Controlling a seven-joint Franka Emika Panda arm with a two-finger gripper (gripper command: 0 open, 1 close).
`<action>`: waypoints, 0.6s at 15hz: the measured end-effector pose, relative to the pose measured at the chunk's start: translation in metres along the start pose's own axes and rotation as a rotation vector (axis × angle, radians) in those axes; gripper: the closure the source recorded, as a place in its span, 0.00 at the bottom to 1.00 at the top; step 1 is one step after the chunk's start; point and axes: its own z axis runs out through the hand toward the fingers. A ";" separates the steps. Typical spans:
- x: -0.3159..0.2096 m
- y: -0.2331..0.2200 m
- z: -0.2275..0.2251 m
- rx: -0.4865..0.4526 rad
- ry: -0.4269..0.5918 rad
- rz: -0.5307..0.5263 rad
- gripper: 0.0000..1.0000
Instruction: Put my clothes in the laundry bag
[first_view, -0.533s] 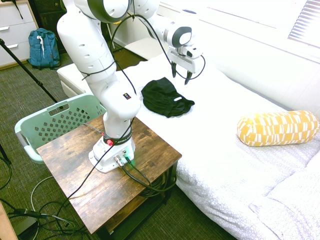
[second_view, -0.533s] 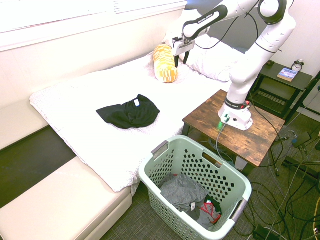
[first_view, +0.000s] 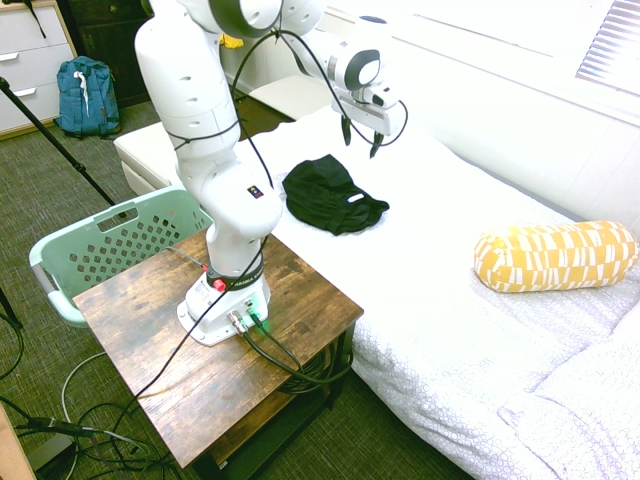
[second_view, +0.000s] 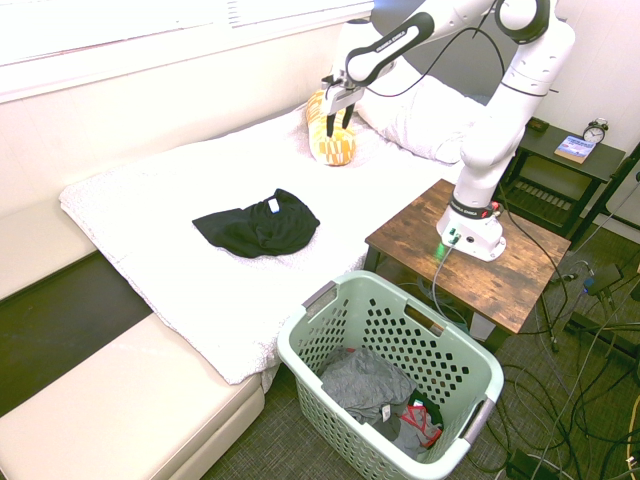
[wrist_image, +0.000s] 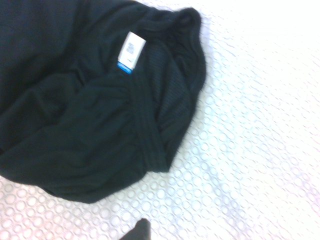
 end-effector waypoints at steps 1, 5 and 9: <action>0.000 -0.022 0.016 0.009 -0.006 -0.017 0.00; -0.016 -0.104 0.103 0.018 -0.035 -0.086 0.00; -0.042 -0.163 0.208 -0.005 -0.083 -0.158 0.00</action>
